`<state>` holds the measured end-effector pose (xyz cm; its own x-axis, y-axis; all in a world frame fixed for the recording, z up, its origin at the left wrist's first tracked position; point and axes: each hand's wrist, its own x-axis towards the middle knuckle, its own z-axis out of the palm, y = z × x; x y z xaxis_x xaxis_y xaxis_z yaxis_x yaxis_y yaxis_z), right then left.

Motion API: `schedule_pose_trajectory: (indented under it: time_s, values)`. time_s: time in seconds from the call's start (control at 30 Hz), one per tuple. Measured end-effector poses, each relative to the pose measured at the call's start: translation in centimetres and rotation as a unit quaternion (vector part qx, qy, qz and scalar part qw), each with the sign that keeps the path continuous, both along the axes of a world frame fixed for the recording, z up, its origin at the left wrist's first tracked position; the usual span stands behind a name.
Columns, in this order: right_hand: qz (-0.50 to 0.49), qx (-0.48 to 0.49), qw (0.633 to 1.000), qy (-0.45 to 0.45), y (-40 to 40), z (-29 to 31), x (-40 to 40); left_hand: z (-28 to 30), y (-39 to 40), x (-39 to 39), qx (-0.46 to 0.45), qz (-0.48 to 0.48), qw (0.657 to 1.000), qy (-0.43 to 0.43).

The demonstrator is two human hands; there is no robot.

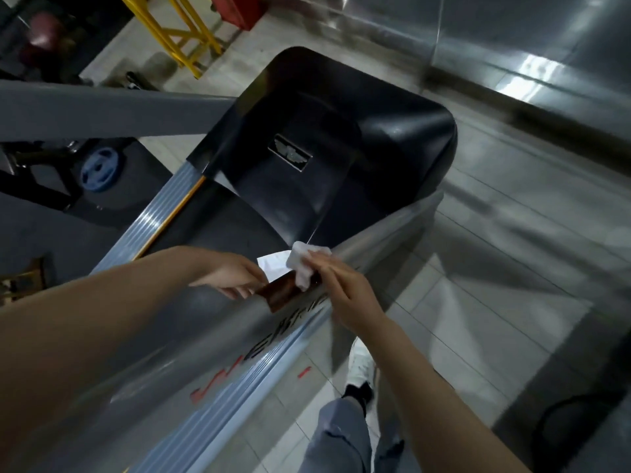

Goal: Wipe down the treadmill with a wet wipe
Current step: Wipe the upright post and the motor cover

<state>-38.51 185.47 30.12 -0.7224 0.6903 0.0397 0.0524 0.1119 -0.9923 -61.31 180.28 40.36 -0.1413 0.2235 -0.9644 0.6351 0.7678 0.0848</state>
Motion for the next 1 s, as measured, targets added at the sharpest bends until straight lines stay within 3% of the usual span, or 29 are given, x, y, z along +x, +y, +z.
schedule_pose_trajectory:
  time_s: [0.07, 0.17, 0.3, 0.57, 0.73, 0.87, 1.0]
  values:
    - [-0.034, 0.029, 0.999, -0.016, 1.1, -2.3, -1.0, -2.7, 1.2, -0.5, 0.027, -0.053, 0.998, -0.018]
    - [-0.041, 0.050, 0.995, -0.070, 4.0, -6.3, -2.7, -8.3, 2.5, -1.9, 0.036, -0.201, 0.979, 0.028]
    - [-0.072, 0.027, 0.986, -0.147, 8.9, -10.1, -3.2, -16.5, 2.9, -4.0, 0.057, -0.237, 0.966, 0.085]
    - [-0.034, 0.024, 0.994, -0.100, 5.7, -8.5, -1.1, -27.6, 1.1, -6.4, 0.020, -0.168, 0.976, 0.141]
    - [-0.129, -0.049, 0.975, -0.173, 7.0, -10.8, -1.6, -31.3, 0.9, -7.7, 0.060, -0.110, 0.983, 0.131]
    - [-0.119, -0.022, 0.978, -0.171, 6.3, -10.2, -1.8, -37.6, -2.6, -10.3, 0.121, 0.018, 0.987, 0.106]
    - [-0.109, -0.024, 0.979, -0.169, 6.9, -10.1, -1.3, -35.0, -1.9, -9.2, 0.141, 0.149, 0.973, 0.109]
